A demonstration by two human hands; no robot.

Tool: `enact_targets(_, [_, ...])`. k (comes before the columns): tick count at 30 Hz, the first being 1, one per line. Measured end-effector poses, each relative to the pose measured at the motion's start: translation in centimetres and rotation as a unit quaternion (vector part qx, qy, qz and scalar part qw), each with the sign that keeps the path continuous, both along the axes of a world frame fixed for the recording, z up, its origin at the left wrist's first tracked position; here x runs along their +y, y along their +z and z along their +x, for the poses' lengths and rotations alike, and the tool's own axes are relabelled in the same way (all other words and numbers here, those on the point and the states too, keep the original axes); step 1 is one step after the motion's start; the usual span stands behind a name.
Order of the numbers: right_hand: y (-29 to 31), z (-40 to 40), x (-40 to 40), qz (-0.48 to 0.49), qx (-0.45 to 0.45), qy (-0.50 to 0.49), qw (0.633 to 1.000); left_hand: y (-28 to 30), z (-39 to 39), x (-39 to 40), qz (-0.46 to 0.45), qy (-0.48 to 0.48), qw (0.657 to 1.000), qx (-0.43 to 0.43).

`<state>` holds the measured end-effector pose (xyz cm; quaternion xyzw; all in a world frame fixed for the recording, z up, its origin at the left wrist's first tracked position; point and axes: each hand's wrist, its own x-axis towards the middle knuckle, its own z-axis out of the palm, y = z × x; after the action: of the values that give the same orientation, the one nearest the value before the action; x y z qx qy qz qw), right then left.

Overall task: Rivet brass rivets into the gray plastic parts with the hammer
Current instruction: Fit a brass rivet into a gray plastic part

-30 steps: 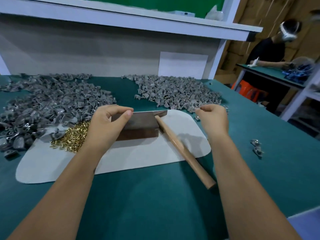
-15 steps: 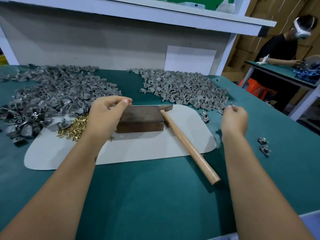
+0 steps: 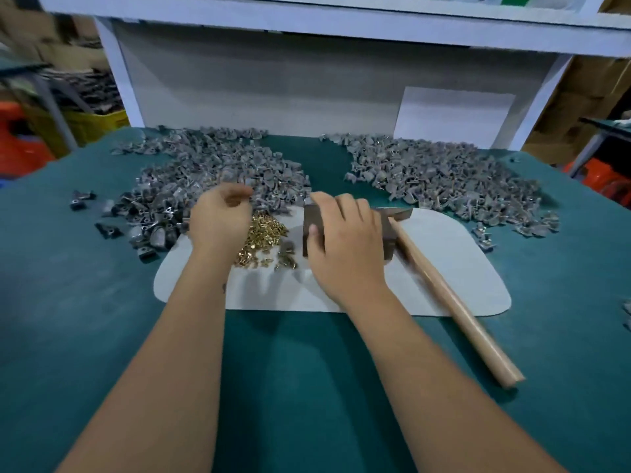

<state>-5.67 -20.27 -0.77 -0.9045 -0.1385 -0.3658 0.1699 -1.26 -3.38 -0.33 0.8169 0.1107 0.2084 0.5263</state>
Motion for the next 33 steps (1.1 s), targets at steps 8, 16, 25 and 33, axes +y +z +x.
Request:
enact_targets(8, [0.3, 0.1, -1.7, 0.109, 0.034, -0.028, 0.993, -1.2, 0.1, 0.1, 0.290, -0.001, 0.950, 0.113])
enact_targets(16, [0.2, -0.5, -0.8, 0.071, 0.046, 0.003, 0.996, -1.0, 0.0, 0.4, 0.187, 0.020, 0.981, 0.054])
enact_targets(25, [-0.6, -1.6, 2.6, -0.161, 0.051, 0.063, 0.984, -1.5, 0.5, 0.4, 0.220, 0.023, 0.974, 0.046])
enact_targets(33, [-0.6, -1.1, 2.3, -0.099, 0.206, 0.102, 0.968, -1.3, 0.2, 0.0, 0.236, 0.027, 0.971, 0.018])
